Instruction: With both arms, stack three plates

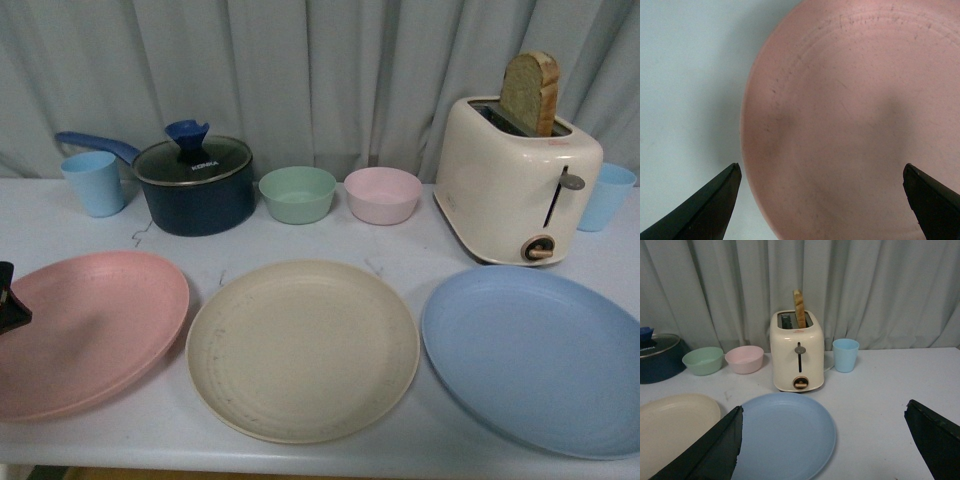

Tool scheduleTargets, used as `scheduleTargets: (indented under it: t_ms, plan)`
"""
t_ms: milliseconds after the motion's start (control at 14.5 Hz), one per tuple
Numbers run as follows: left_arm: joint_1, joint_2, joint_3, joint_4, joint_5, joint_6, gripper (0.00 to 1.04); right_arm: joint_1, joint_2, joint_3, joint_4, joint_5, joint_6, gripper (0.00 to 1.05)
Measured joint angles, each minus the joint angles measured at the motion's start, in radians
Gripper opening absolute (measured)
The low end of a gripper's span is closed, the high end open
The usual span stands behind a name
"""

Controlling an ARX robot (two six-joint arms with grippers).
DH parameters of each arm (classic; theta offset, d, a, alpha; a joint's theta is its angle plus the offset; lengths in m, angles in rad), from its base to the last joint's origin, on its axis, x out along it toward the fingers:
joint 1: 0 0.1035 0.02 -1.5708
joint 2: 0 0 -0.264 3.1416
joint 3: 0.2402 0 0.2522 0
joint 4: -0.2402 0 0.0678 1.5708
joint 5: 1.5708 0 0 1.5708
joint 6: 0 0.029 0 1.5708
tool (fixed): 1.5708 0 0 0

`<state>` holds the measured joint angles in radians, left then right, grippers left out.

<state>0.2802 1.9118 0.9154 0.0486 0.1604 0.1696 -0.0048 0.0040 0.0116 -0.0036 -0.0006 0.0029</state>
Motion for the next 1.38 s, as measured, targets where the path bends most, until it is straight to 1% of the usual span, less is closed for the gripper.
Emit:
scheduleTargets:
  t_ms: [275,344,482,550,688,757,963,1032,1101,1170,1307,1376]
  plan:
    - [0.003,0.157,0.193,-0.085,0.022,0.04,0.98,0.0,0.0,0.0,0.0,0.0,0.0,0.98]
    - [0.007,0.182,0.225,-0.097,0.028,0.045,0.96,0.0,0.0,0.0,0.0,0.0,0.0,0.98]
    - [0.02,0.218,0.269,-0.134,0.059,0.047,0.78,0.0,0.0,0.0,0.0,0.0,0.0,0.98]
    - [0.026,0.233,0.28,-0.153,0.063,0.045,0.71,0.0,0.0,0.0,0.0,0.0,0.0,0.98]
    - [0.042,0.262,0.285,-0.165,0.063,0.041,0.51,0.0,0.0,0.0,0.0,0.0,0.0,0.98]
    - [0.043,0.263,0.285,-0.165,0.062,0.041,0.49,0.0,0.0,0.0,0.0,0.0,0.0,0.98]
    - [0.06,0.264,0.284,-0.147,0.062,0.039,0.17,0.0,0.0,0.0,0.0,0.0,0.0,0.98]
    - [0.068,0.259,0.282,-0.139,0.09,0.036,0.1,0.0,0.0,0.0,0.0,0.0,0.0,0.98]
    - [0.07,0.245,0.271,-0.138,0.104,0.022,0.05,0.0,0.0,0.0,0.0,0.0,0.0,0.98]
    - [0.076,0.222,0.259,-0.137,0.106,0.013,0.03,0.0,0.0,0.0,0.0,0.0,0.0,0.98]
    - [0.085,0.15,0.225,-0.144,0.105,-0.008,0.03,0.0,0.0,0.0,0.0,0.0,0.0,0.98]
    - [0.094,0.098,0.214,-0.161,0.09,-0.011,0.03,0.0,0.0,0.0,0.0,0.0,0.0,0.98]
